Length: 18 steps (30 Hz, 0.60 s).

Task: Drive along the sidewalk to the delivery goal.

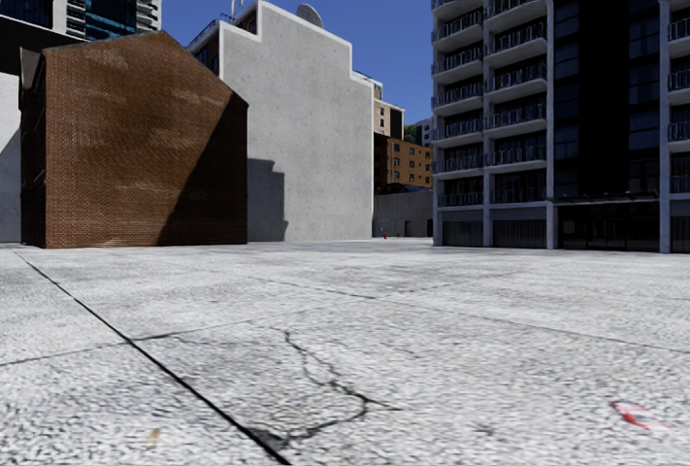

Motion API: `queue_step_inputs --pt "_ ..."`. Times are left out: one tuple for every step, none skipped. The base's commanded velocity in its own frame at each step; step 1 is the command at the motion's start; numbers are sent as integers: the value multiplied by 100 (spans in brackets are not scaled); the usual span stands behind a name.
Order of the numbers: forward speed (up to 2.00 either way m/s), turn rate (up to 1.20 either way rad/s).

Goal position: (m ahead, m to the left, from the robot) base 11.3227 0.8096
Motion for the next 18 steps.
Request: queue_step_inputs --pt "200 0" --pt "200 0" --pt "200 0" --pt "200 0" --pt "200 0" --pt "200 0" --pt "200 0" --pt "200 0" --pt "200 0" --pt "200 0" --pt "200 0" --pt "200 0" --pt "200 0" --pt "200 0" --pt "200 0" --pt "200 0" --pt "200 0" --pt "200 0"
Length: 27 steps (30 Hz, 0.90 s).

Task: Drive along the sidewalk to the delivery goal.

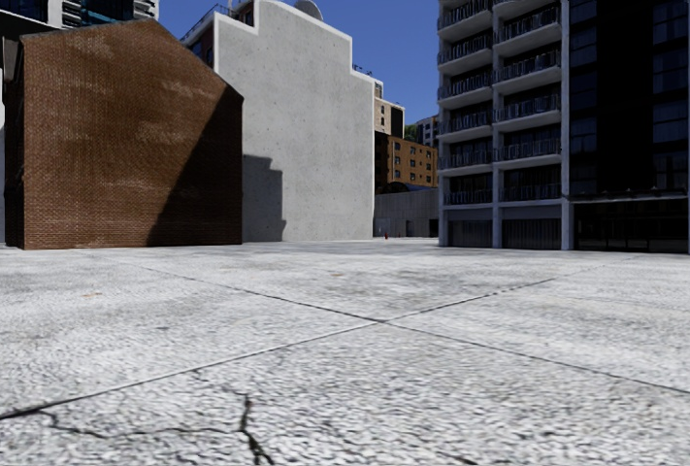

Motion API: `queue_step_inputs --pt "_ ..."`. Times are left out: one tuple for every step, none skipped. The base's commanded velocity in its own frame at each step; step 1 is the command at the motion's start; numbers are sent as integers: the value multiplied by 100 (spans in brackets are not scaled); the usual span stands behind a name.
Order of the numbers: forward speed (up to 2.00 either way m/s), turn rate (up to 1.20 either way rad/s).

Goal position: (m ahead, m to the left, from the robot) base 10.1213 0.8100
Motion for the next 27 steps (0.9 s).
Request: queue_step_inputs --pt "200 0" --pt "200 0" --pt "200 0" --pt "200 0" --pt "200 0" --pt "200 0" --pt "200 0" --pt "200 0" --pt "200 0" --pt "200 0" --pt "200 0" --pt "200 0" --pt "200 0" --pt "200 0" --pt "200 0" --pt "200 0" --pt "200 0" --pt "200 0" --pt "200 0" --pt "200 0" --pt "200 0" --pt "200 0" --pt "200 0" --pt "200 0" --pt "200 0" --pt "200 0" --pt "200 0"
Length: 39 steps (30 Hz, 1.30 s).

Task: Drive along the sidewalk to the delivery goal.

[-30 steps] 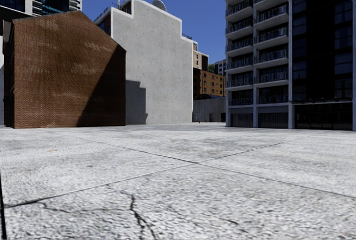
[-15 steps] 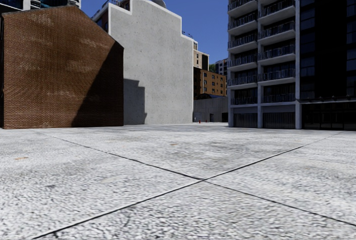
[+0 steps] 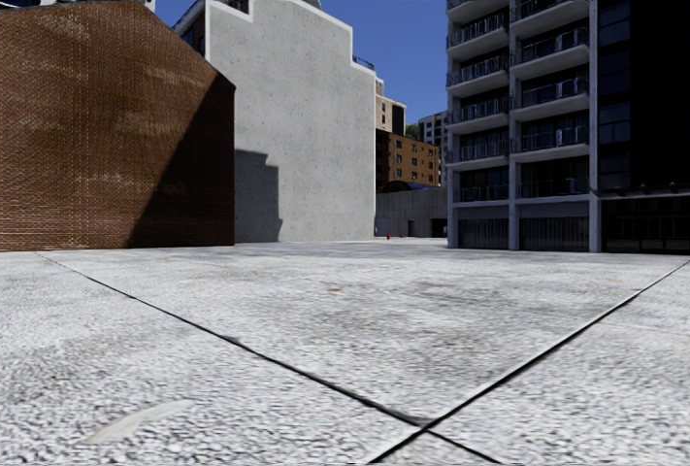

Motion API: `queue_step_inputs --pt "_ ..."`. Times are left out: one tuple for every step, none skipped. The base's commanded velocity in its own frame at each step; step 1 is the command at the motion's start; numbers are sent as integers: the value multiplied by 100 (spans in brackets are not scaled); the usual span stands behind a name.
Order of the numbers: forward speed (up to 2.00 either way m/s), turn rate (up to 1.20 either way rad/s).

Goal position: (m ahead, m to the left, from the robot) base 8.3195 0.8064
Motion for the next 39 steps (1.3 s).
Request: queue_step_inputs --pt "200 0" --pt "200 0" --pt "200 0" --pt "200 0" --pt "200 0" --pt "200 0" --pt "200 0" --pt "200 0" --pt "200 0" --pt "200 0" --pt "200 0" --pt "200 0" --pt "200 0" --pt "200 0" --pt "200 0" --pt "200 0" --pt "200 0" --pt "200 0" --pt "200 0" --pt "200 0" --pt "200 0" --pt "200 0" --pt "200 0" --pt "200 0" --pt "200 0" --pt "200 0" --pt "200 0" --pt "200 0" --pt "200 0" --pt "200 0" --pt "200 0" --pt "200 0" --pt "200 0" --pt "200 0" --pt "200 0" --pt "200 0" --pt "200 0" --pt "200 0" --pt "200 0"
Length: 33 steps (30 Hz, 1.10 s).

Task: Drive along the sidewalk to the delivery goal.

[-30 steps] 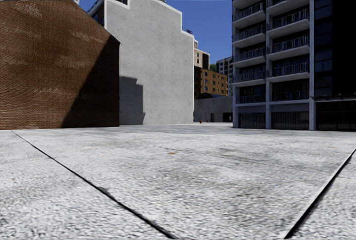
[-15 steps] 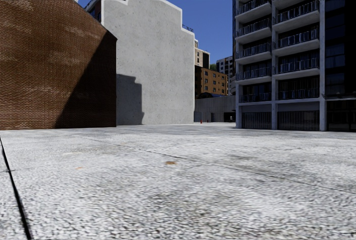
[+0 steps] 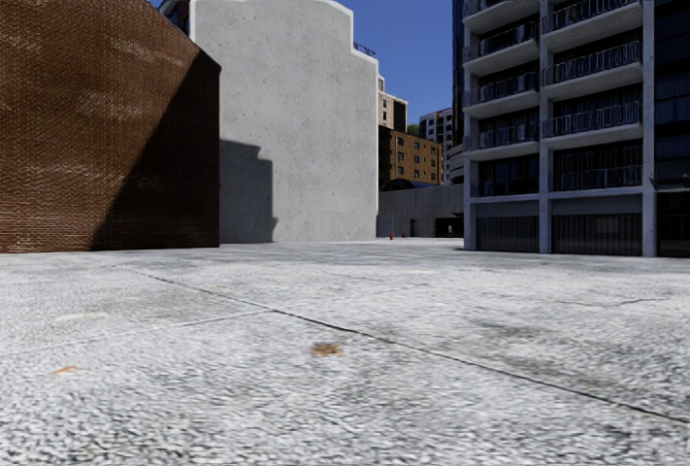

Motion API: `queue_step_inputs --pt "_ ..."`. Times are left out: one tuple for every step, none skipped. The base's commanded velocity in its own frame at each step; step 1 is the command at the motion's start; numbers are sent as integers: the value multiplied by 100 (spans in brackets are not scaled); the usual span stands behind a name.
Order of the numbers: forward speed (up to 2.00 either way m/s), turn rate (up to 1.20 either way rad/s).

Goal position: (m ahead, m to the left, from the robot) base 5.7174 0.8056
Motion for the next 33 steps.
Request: queue_step_inputs --pt "200 0" --pt "200 0" --pt "200 0" --pt "200 0" --pt "200 0" --pt "200 0" --pt "200 0" --pt "200 0" --pt "200 0" --pt "200 0" --pt "200 0" --pt "200 0" --pt "200 0" --pt "200 0" --pt "200 0" --pt "200 0" --pt "200 0" --pt "200 0" --pt "200 0" --pt "200 0" --pt "200 0" --pt "200 0" --pt "200 0" --pt "200 0" --pt "200 0" --pt "200 0" --pt "200 0" --pt "200 0" --pt "200 0" --pt "200 0" --pt "200 0" --pt "200 0" --pt "200 0"
